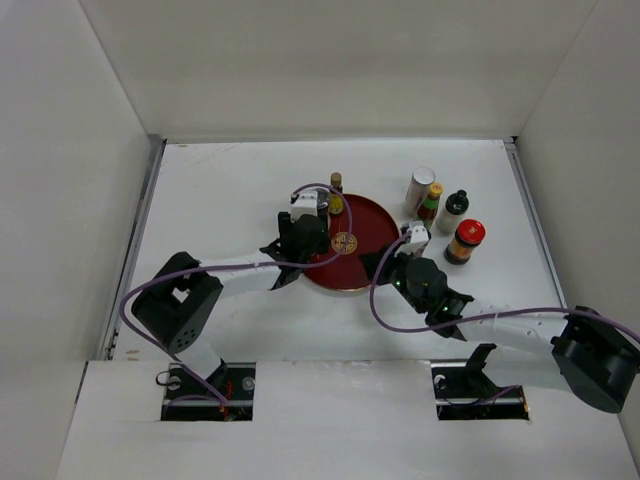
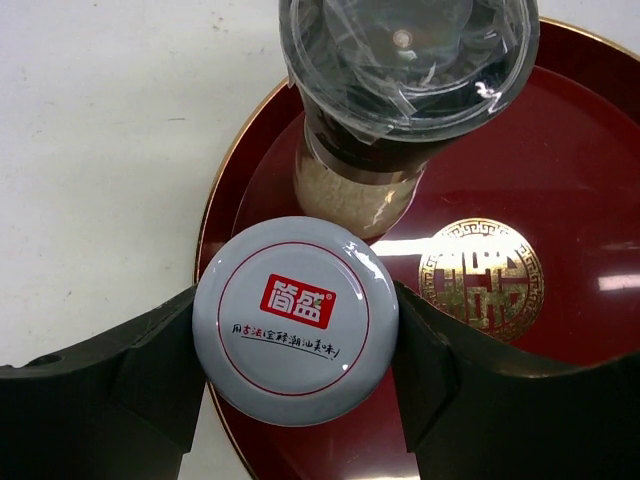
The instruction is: Organize the condiment bottles
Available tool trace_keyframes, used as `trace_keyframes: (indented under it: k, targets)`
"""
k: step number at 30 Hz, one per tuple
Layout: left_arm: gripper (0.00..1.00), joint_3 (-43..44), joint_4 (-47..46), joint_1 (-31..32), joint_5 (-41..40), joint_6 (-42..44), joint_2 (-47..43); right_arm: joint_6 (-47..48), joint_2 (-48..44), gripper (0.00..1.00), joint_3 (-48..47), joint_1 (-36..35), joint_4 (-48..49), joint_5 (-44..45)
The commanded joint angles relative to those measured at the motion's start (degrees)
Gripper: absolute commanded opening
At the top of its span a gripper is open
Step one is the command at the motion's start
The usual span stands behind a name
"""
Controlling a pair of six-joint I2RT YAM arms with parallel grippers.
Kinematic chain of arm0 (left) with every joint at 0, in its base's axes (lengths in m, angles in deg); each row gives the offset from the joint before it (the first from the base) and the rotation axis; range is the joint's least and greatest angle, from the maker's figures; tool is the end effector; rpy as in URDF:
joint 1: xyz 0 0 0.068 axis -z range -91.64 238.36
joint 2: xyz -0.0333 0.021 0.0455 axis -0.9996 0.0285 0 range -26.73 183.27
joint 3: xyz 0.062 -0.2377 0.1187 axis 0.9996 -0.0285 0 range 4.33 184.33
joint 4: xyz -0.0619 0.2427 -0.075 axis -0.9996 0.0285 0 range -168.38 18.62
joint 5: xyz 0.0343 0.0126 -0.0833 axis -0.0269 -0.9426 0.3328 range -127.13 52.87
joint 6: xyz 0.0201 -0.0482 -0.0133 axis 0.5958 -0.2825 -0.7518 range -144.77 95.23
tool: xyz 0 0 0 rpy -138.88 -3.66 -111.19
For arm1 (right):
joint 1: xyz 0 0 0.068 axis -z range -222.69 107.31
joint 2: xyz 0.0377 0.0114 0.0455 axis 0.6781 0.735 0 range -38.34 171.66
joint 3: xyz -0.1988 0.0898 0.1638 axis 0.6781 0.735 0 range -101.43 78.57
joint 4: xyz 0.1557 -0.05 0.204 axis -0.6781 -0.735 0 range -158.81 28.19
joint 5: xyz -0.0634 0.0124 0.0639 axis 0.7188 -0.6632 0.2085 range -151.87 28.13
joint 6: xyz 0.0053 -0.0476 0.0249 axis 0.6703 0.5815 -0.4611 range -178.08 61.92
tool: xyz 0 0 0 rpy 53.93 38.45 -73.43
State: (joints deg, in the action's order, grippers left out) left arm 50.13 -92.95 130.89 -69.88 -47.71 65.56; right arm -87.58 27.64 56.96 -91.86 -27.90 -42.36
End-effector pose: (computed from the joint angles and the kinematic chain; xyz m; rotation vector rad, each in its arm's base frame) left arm 0.2570 -0.2095 0.1860 0.0186 2.0333 -0.1064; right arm 0.1628 0.1704 0.2065 -0.0530 1.7952 0.7013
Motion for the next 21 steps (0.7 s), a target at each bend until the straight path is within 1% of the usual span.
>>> trace_keyframes:
  k: [1,3,5,8,10,11,14,16,21]
  targets:
    - [0.54,2.63,-6.26,0.06,-0.47,-0.79,-0.36,0.67,-1.64,0.29,-0.28,0.17,2.83,0.7]
    - [0.66,2.54,-5.74,0.06,-0.47,-0.79,-0.88,0.84,-1.55,0.25,-0.45,0.17,2.74,0.88]
    - [0.77,1.32,-6.26,0.06,-0.91,-0.62,-2.72,0.84,-1.55,0.24,-0.98,0.08,1.87,0.88]
    - [0.88,-0.44,-6.53,-0.12,-1.52,-0.62,-6.41,-0.21,-2.86,0.24,-2.12,-0.44,-0.94,1.06]
    - [0.93,-1.85,-6.61,-0.2,-1.79,-0.62,-9.92,-1.52,-4.44,0.25,-2.74,-0.62,-2.18,0.71]
    - [1.0,-2.73,-6.88,-0.29,-1.96,-0.53,-11.76,-1.44,-5.06,0.26,-3.0,-0.88,-2.79,0.62]
    - [1.0,-6.5,-9.24,-0.82,-3.01,-0.79,-17.74,-1.53,-8.04,0.31,-3.97,-1.94,-7.44,2.37]
    - [1.0,-9.49,-11.79,-1.0,-4.16,-0.7,-22.48,-1.97,-10.5,0.32,-5.02,-2.2,-12.0,5.09]
    - [1.0,-18.36,-18.02,-3.62,-11.09,-1.32,-31.63,-2.23,-13.06,0.23,-10.9,-2.55,-25.97,13.26]
